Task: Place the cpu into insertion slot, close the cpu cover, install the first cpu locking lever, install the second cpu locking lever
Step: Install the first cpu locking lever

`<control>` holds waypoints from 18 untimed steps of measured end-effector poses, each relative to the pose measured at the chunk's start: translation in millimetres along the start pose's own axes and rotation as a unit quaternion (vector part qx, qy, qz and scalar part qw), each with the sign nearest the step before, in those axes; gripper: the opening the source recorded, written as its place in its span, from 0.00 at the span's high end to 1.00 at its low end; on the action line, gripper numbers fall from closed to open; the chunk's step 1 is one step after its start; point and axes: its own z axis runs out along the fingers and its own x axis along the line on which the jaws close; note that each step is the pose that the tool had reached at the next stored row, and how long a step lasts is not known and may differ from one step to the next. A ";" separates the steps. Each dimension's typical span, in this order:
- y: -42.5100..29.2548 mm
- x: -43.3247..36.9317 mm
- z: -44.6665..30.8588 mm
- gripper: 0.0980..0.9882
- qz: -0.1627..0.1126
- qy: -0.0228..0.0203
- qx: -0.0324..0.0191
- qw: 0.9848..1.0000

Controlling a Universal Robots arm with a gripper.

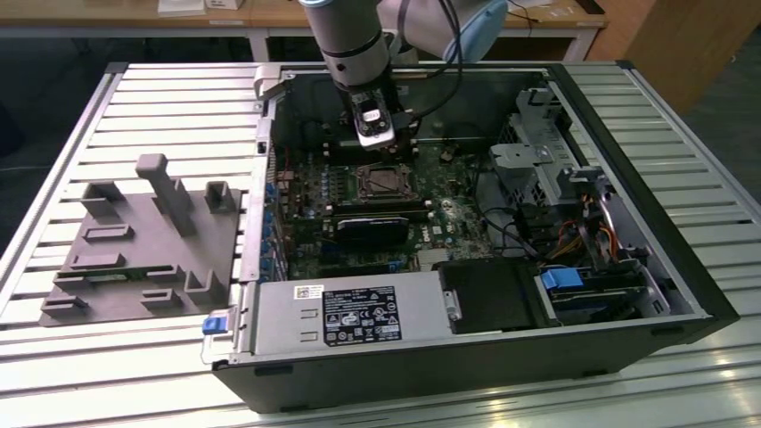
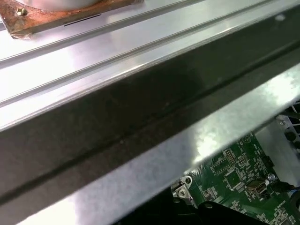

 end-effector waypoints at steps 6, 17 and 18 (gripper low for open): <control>2.9 1.2 0.6 0.99 0.000 0.000 0.000 1.000; 6.0 2.9 1.4 0.99 0.000 0.000 0.000 1.000; 6.1 2.8 1.6 0.99 0.000 0.000 0.000 1.000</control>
